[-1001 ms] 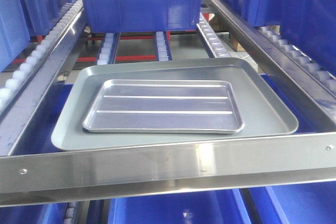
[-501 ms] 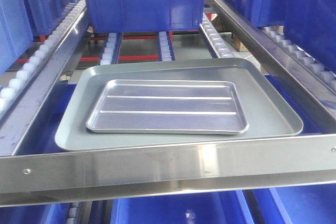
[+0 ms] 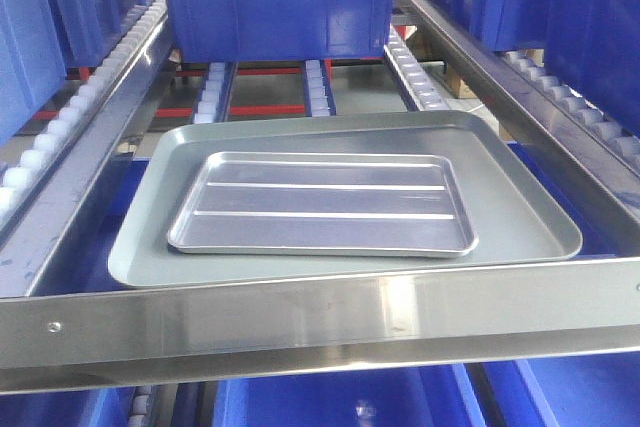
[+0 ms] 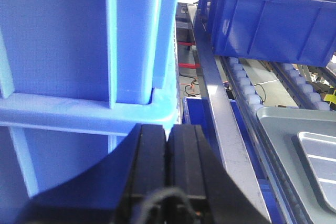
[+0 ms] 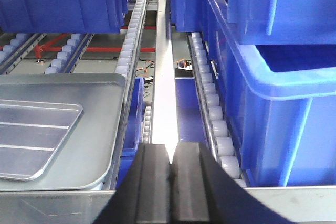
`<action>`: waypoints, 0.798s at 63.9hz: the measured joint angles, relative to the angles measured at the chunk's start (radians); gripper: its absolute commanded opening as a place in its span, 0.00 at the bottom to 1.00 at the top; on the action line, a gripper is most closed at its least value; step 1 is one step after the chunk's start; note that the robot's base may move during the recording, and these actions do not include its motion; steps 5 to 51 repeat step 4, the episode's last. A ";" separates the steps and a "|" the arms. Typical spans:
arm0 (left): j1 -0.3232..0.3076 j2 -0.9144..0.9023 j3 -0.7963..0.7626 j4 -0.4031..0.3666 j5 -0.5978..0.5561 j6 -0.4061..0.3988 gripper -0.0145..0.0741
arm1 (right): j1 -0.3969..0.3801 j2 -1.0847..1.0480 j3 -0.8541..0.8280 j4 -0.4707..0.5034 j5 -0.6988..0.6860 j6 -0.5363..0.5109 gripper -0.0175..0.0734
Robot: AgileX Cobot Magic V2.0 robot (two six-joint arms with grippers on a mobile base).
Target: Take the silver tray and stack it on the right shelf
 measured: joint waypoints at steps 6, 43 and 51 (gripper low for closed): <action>0.000 0.000 0.000 0.000 0.000 0.000 0.06 | 0.000 0.000 0.000 0.000 0.000 0.000 0.25; 0.000 0.000 0.000 0.000 0.000 0.000 0.06 | 0.000 0.000 0.000 0.000 0.000 0.000 0.25; 0.000 0.000 0.000 0.000 0.000 0.000 0.06 | 0.000 0.000 0.000 0.000 0.000 0.000 0.25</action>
